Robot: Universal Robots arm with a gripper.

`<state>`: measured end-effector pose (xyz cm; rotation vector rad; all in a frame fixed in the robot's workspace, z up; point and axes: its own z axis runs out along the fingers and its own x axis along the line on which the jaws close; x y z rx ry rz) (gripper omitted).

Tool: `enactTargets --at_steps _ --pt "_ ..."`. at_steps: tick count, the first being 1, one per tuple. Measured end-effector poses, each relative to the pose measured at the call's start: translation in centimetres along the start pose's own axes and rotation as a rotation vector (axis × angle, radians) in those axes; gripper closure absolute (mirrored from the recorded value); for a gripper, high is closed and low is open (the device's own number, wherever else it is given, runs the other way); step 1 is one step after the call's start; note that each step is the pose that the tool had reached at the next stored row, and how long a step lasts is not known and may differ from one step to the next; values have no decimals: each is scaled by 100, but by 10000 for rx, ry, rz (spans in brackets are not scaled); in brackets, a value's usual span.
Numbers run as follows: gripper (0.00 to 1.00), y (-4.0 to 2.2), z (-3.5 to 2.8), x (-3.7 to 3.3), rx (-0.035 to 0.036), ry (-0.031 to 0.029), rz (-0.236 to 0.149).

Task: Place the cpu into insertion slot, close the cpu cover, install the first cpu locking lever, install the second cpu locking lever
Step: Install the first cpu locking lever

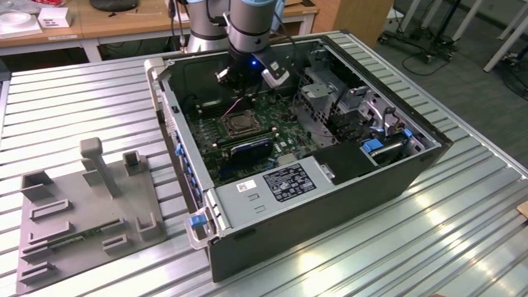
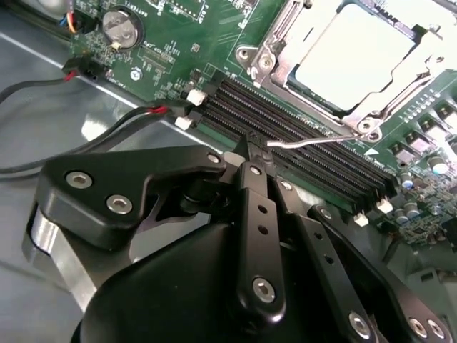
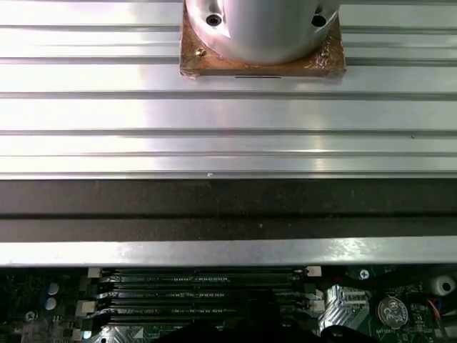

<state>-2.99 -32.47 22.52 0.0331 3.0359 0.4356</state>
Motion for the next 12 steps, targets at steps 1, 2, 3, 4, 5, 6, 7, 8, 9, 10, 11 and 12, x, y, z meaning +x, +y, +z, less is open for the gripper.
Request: enactTargets --at_steps 1,2,3,4,5,6,7,8,9,10,11,12 --pt "89 6 -18 -1 -4 -4 -1" --pt "89 11 -36 -3 -6 -7 -2" --pt "89 16 -55 -4 -7 -10 -2" --pt "89 22 -74 -5 -8 -12 -3" --pt "89 27 -90 -7 -11 -15 -4" --pt "89 32 -106 -8 -13 -18 -5" --pt "89 36 -122 -9 -16 -22 -5" --pt "89 41 -137 -10 -18 -25 -6" --pt "89 45 -152 -11 -18 -27 -7" --pt "89 48 -164 -12 -18 -30 -7" --pt "89 50 -168 -12 -20 -31 -8" --pt "89 50 -168 -12 -21 -32 -8"
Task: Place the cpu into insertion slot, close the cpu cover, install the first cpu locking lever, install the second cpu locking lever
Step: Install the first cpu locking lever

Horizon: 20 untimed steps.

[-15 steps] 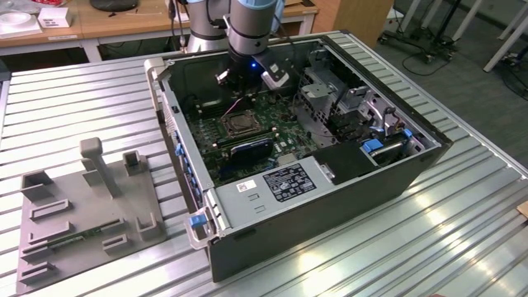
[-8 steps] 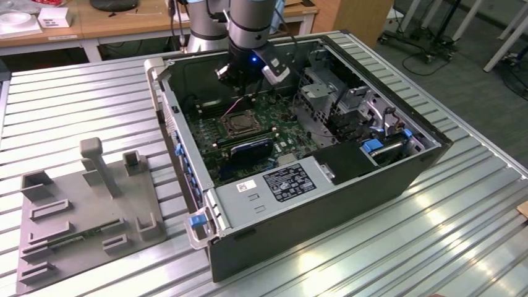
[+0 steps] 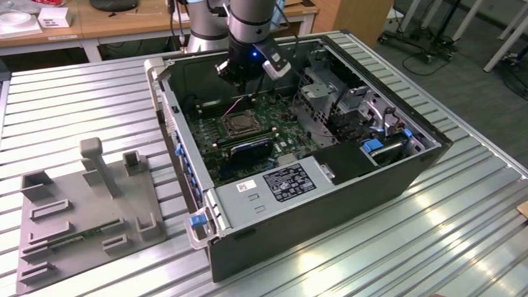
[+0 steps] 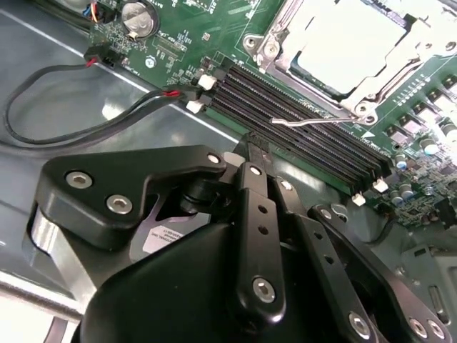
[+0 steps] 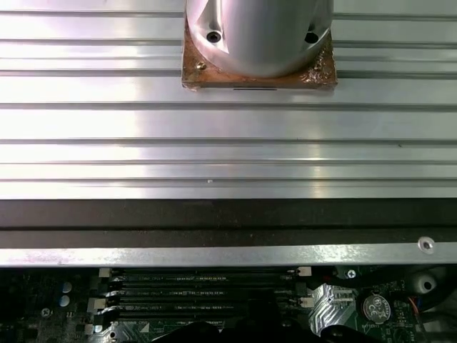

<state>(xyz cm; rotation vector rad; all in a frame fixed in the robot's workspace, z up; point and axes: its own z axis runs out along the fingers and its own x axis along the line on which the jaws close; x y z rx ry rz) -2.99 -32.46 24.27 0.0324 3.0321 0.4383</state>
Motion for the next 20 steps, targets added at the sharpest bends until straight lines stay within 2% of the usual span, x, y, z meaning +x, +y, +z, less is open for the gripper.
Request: enactTargets --at_steps 20 --pt "89 9 -29 -2 0 -2 -1"
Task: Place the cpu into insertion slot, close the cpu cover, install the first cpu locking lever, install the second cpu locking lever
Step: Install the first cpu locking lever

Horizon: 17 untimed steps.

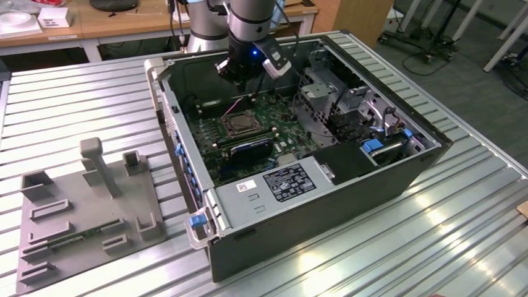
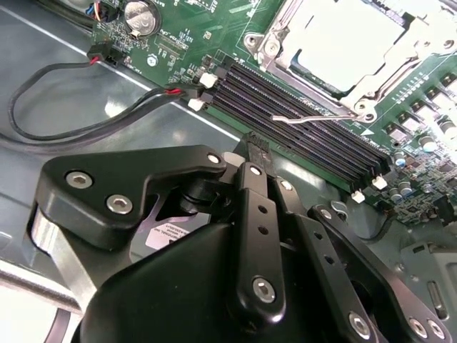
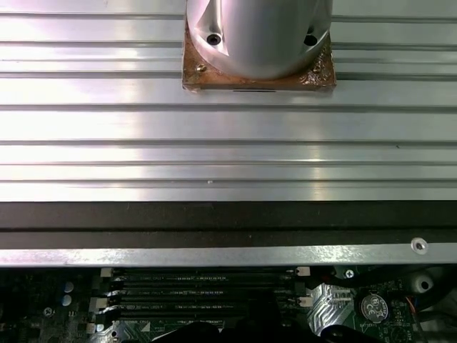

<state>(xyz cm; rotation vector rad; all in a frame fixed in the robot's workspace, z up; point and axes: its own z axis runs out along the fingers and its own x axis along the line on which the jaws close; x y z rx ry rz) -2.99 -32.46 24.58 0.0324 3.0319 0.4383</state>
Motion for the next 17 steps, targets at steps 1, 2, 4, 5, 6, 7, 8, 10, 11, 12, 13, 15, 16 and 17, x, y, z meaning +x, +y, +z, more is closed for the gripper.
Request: enactTargets --at_steps 1,2,4,5,6,7,8,10,11,12,13,15,16,17 --pt "89 0 0 0 0 0 0" --pt "89 0 -2 0 2 1 0" --pt "89 0 -2 3 3 0 -1" --pt "89 0 -2 4 3 0 -1" --pt "89 0 -2 7 3 -1 1" --pt "89 0 -3 11 3 -4 0" --pt "89 0 -3 14 4 -6 -2" --pt "89 0 -3 17 2 -9 -3" --pt "89 0 -3 17 2 -9 -4" --pt "89 0 -3 17 2 -9 -4" --pt "89 0 -3 18 2 -9 -3" --pt "89 0 -3 18 2 -9 -3" --pt "89 0 -4 19 1 -11 -3" --pt "89 0 -4 20 0 -15 -4"
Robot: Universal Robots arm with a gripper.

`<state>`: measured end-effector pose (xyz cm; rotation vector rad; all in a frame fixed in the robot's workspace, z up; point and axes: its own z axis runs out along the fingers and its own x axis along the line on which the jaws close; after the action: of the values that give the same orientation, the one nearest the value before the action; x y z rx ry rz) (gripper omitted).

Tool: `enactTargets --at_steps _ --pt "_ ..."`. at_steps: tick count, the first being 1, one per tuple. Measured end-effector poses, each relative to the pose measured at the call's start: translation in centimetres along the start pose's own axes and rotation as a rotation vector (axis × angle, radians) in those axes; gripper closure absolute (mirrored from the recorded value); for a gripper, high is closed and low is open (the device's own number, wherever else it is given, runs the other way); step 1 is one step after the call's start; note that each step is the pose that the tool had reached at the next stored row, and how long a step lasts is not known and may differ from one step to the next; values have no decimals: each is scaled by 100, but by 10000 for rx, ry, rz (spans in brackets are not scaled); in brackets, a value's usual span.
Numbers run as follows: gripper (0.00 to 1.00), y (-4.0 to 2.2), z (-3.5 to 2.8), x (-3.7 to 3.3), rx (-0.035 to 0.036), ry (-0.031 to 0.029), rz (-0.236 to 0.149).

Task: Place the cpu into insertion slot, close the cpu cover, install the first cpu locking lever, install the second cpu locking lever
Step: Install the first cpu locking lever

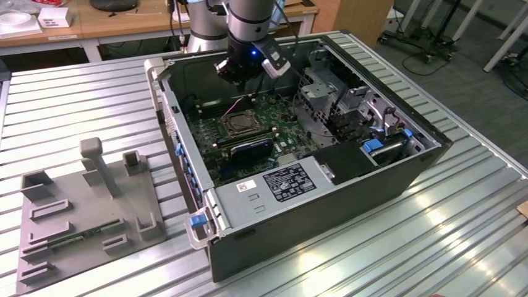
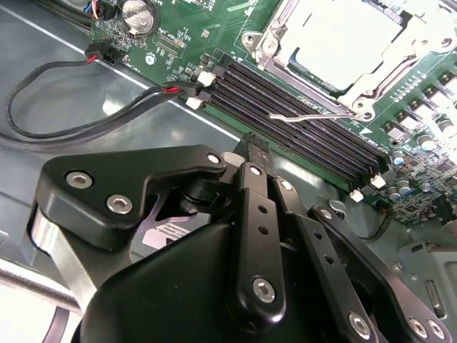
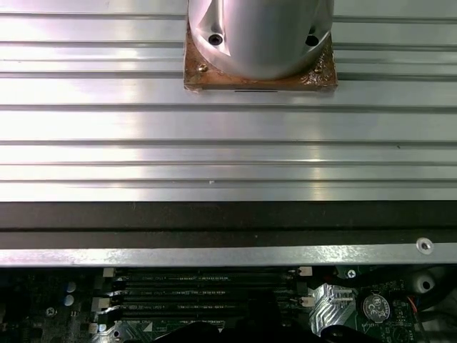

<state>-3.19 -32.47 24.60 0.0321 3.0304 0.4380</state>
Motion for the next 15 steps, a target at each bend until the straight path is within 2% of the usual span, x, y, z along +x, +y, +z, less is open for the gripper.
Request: enactTargets --at_steps 4,15 --pt "89 -15 -6 0 2 -3 -2" --pt "89 -148 -30 24 1 -5 -1"
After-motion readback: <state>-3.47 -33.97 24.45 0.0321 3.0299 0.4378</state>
